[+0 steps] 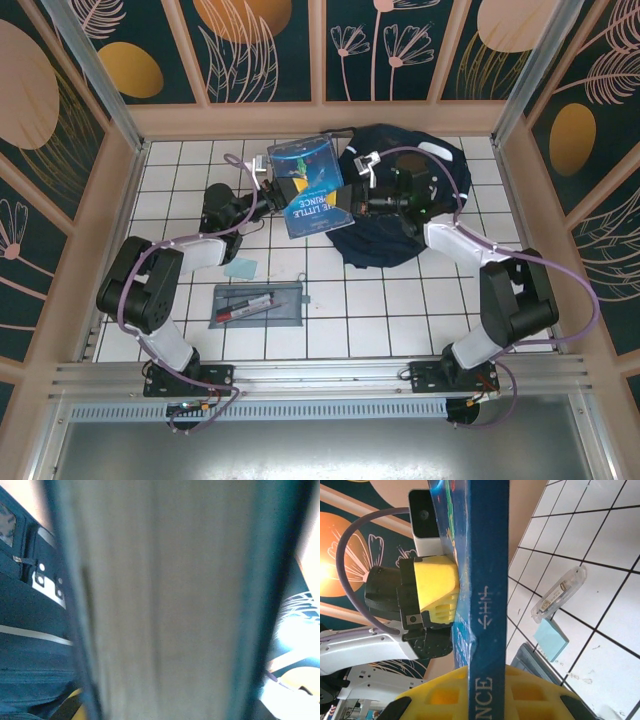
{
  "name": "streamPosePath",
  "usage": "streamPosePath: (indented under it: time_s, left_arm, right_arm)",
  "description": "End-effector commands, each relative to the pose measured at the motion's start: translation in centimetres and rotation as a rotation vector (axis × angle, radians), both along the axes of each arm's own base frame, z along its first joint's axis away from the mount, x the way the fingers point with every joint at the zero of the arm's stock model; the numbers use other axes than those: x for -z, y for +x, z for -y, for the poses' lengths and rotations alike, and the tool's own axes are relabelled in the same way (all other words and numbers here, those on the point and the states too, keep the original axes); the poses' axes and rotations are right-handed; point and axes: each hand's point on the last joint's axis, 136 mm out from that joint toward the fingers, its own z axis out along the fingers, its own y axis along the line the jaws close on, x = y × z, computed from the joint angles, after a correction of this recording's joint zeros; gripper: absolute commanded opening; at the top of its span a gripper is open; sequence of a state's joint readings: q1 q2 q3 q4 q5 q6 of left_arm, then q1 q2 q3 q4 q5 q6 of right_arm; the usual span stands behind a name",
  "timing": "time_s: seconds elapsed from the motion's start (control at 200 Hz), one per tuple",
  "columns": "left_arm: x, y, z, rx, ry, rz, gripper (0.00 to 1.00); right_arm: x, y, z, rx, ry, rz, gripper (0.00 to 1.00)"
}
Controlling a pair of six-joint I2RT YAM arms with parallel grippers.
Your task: Pack books, pencil case, and school supplies into a backpack
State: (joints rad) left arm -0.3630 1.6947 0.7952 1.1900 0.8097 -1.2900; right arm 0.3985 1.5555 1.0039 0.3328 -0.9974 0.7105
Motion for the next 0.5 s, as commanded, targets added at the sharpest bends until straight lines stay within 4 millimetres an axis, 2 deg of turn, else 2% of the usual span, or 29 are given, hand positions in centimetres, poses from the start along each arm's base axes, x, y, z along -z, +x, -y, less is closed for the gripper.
streamPosePath:
  time_s: [0.0, 0.105, 0.135, 0.15, 0.16, 0.17, 0.175, 0.195, 0.2, 0.235, 0.24, 0.29, 0.495]
  left_arm:
    - [-2.0, -1.1, -0.1, -0.005, 0.025, 0.086, 0.00]
    - [-2.0, -0.3, -0.7, -0.076, 0.045, 0.072, 0.00]
    - [-2.1, 0.0, -1.1, -0.110, 0.040, 0.064, 0.00]
    - [-2.2, 0.1, -1.3, -0.128, 0.038, 0.063, 0.00]
    - [-2.3, 0.2, -1.4, -0.140, 0.035, 0.064, 0.00]
    - [-2.4, 0.3, -1.5, -0.151, 0.032, 0.061, 0.00]
    - [-2.4, 0.3, -1.5, -0.153, 0.032, 0.061, 0.00]
    - [-2.5, 0.7, -1.9, -0.182, 0.026, 0.055, 0.00]
    - [-2.5, 0.7, -2.0, -0.190, 0.024, 0.052, 0.00]
    - [-2.9, 1.1, -2.4, -0.231, 0.008, 0.049, 0.00]
    - [-2.9, 1.1, -2.5, -0.235, 0.006, 0.051, 0.00]
    - [-3.3, 1.6, -3.2, -0.291, -0.022, 0.042, 0.00]
    - [-4.9, 2.3, -4.6, -0.414, -0.188, 0.022, 0.00]
  right_arm:
    - [-0.4, 2.8, 1.0, 0.078, -0.048, 0.058, 0.00]
    - [-0.4, 3.5, 1.2, 0.115, -0.073, 0.052, 0.01]
    - [-0.4, 3.7, 1.3, 0.136, -0.079, 0.044, 0.16]
    - [-0.5, 3.8, 1.4, 0.146, -0.081, 0.041, 0.26]
    - [-0.5, 3.9, 1.4, 0.157, -0.081, 0.037, 0.36]
    - [-0.5, 3.9, 1.4, 0.157, -0.081, 0.037, 0.36]
    - [-0.5, 3.9, 1.5, 0.164, -0.080, 0.036, 0.44]
    - [-0.6, 3.9, 1.5, 0.175, -0.078, 0.035, 0.52]
    - [-0.7, 3.9, 1.5, 0.179, -0.074, 0.035, 0.58]
    - [-0.9, 3.7, 1.5, 0.197, -0.064, 0.035, 0.70]
    - [-1.0, 3.7, 1.5, 0.201, -0.059, 0.033, 0.76]
    - [-1.4, 3.3, 1.4, 0.233, -0.038, 0.028, 0.98]
    - [-2.0, 0.8, -0.5, 0.265, 0.105, -0.004, 0.99]
